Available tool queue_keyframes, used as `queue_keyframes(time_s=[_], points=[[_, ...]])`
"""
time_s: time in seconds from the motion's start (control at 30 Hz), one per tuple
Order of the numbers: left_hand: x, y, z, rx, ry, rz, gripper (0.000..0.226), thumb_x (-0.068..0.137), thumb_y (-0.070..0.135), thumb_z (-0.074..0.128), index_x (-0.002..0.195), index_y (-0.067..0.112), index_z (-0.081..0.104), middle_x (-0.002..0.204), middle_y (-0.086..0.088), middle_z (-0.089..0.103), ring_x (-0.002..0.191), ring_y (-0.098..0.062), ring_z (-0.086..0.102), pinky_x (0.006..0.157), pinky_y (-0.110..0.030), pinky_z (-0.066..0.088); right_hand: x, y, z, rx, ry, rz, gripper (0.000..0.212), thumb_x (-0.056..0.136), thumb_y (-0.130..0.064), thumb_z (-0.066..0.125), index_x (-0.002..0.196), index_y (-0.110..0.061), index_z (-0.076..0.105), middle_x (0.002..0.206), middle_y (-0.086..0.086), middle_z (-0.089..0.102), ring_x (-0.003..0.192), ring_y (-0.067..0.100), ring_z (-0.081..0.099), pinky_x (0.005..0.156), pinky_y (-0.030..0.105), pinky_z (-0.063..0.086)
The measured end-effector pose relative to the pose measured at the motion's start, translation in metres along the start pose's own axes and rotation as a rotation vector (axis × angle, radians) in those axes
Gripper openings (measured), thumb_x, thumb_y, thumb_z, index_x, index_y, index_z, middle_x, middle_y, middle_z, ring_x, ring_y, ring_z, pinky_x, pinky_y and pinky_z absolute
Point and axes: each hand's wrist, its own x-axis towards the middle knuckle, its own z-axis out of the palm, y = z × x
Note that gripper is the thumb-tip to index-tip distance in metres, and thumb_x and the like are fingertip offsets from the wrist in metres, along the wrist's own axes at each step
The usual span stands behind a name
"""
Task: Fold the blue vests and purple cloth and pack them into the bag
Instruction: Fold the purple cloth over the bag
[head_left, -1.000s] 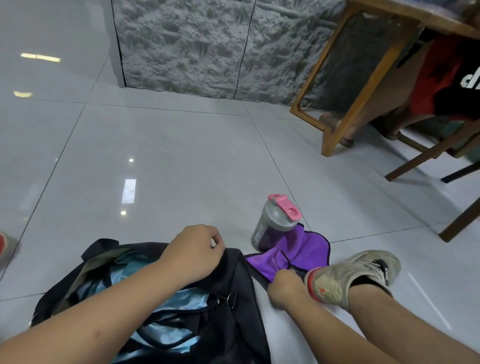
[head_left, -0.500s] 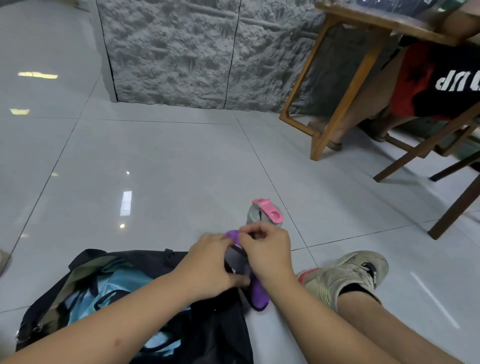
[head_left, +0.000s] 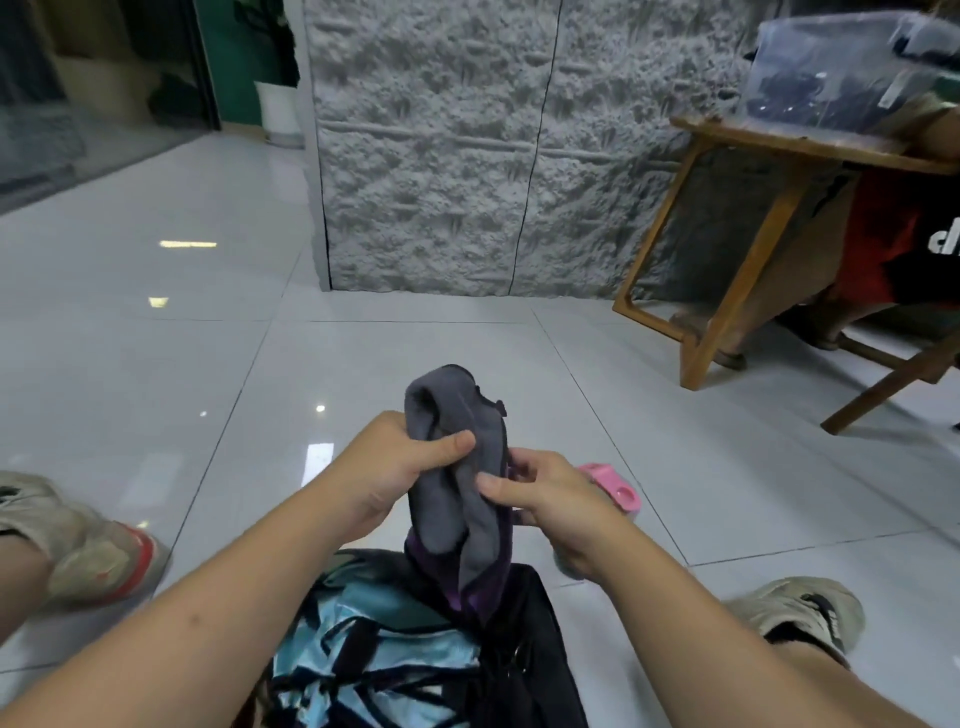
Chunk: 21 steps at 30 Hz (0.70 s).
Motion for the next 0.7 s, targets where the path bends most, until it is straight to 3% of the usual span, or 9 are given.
queue_keyframes(time_s=[0.1, 0.2, 0.3, 0.37, 0.4, 0.47, 0.53, 0.63, 0.7], points=[[-0.008, 0.007, -0.008, 0.144, 0.066, -0.016, 0.026, 0.083, 0.031, 0.085, 0.094, 0.008, 0.079, 0.094, -0.011, 0.080, 0.095, -0.027, 0.077, 0.097, -0.049, 0.058, -0.002, -0.009, 0.018, -0.017, -0.087, -0.034, 0.037, 0.093, -0.025, 0.078, 0.125, -0.010, 0.070, 0.120, 0.009, 0.077, 0.113, 0.027, 0.073, 0.100, 0.043, 0.058], [-0.019, 0.010, -0.017, 0.203, 0.087, -0.036, 0.026, 0.086, 0.033, 0.082, 0.094, 0.009, 0.080, 0.092, -0.010, 0.080, 0.092, -0.027, 0.077, 0.092, -0.048, 0.060, 0.001, -0.015, 0.032, -0.104, -0.024, -0.061, 0.026, 0.098, -0.022, 0.073, 0.109, 0.001, 0.074, 0.111, 0.014, 0.079, 0.109, 0.027, 0.075, 0.100, 0.040, 0.059], [-0.029, 0.019, -0.037, 0.157, 0.116, -0.084, 0.026, 0.085, 0.030, 0.084, 0.095, 0.006, 0.079, 0.093, -0.012, 0.080, 0.093, -0.030, 0.078, 0.088, -0.044, 0.060, 0.008, -0.026, 0.033, -0.166, 0.105, -0.126, 0.062, 0.089, -0.047, 0.073, 0.084, 0.013, 0.059, 0.087, 0.012, 0.072, 0.086, 0.024, 0.070, 0.102, 0.063, 0.050], [-0.034, 0.025, -0.052, 0.180, 0.171, -0.089, 0.023, 0.084, 0.022, 0.085, 0.089, 0.001, 0.077, 0.087, -0.013, 0.080, 0.086, -0.029, 0.078, 0.077, -0.037, 0.059, 0.015, -0.033, 0.027, -0.154, 0.208, -0.152, 0.075, 0.079, -0.059, 0.071, 0.087, 0.014, 0.054, 0.080, 0.008, 0.060, 0.078, 0.021, 0.056, 0.094, 0.069, 0.050], [-0.036, 0.027, -0.059, 0.246, 0.215, -0.077, 0.023, 0.082, 0.020, 0.085, 0.083, 0.000, 0.074, 0.080, -0.012, 0.078, 0.078, -0.026, 0.076, 0.071, -0.034, 0.056, 0.017, -0.037, 0.023, -0.143, 0.254, -0.163, 0.074, 0.080, -0.058, 0.069, 0.091, 0.014, 0.056, 0.079, 0.007, 0.058, 0.076, 0.021, 0.054, 0.083, 0.064, 0.055], [-0.040, 0.030, -0.075, 0.397, 0.292, -0.060, 0.023, 0.080, 0.015, 0.084, 0.071, 0.003, 0.066, 0.067, -0.009, 0.069, 0.064, -0.020, 0.066, 0.063, -0.030, 0.048, 0.009, -0.058, 0.027, -0.148, 0.359, -0.164, 0.053, 0.096, -0.043, 0.065, 0.091, 0.010, 0.062, 0.076, 0.008, 0.064, 0.072, 0.025, 0.056, 0.068, 0.047, 0.049], [-0.042, 0.035, -0.089, 0.479, 0.304, -0.057, 0.025, 0.079, 0.010, 0.080, 0.065, 0.009, 0.059, 0.060, -0.005, 0.059, 0.058, -0.020, 0.056, 0.059, -0.029, 0.040, 0.007, -0.070, 0.027, -0.163, 0.450, -0.212, 0.035, 0.106, -0.030, 0.057, 0.088, -0.002, 0.069, 0.080, 0.010, 0.073, 0.075, 0.031, 0.064, 0.068, 0.046, 0.051], [-0.043, 0.040, -0.106, 0.587, 0.362, -0.028, 0.035, 0.079, 0.006, 0.076, 0.063, 0.014, 0.046, 0.057, -0.002, 0.043, 0.056, -0.020, 0.039, 0.055, -0.028, 0.027, 0.007, -0.079, 0.028, -0.194, 0.545, -0.292, 0.031, 0.108, -0.025, 0.053, 0.083, -0.013, 0.068, 0.079, 0.006, 0.070, 0.077, 0.025, 0.063, 0.067, 0.039, 0.049], [-0.044, 0.041, -0.114, 0.569, 0.417, -0.009, 0.034, 0.079, 0.012, 0.080, 0.066, 0.012, 0.049, 0.058, -0.002, 0.047, 0.056, -0.020, 0.042, 0.055, -0.028, 0.031, 0.013, -0.079, 0.025, -0.154, 0.562, -0.294, 0.029, 0.107, -0.026, 0.054, 0.087, -0.013, 0.070, 0.086, 0.011, 0.074, 0.081, 0.028, 0.065, 0.073, 0.047, 0.055]])
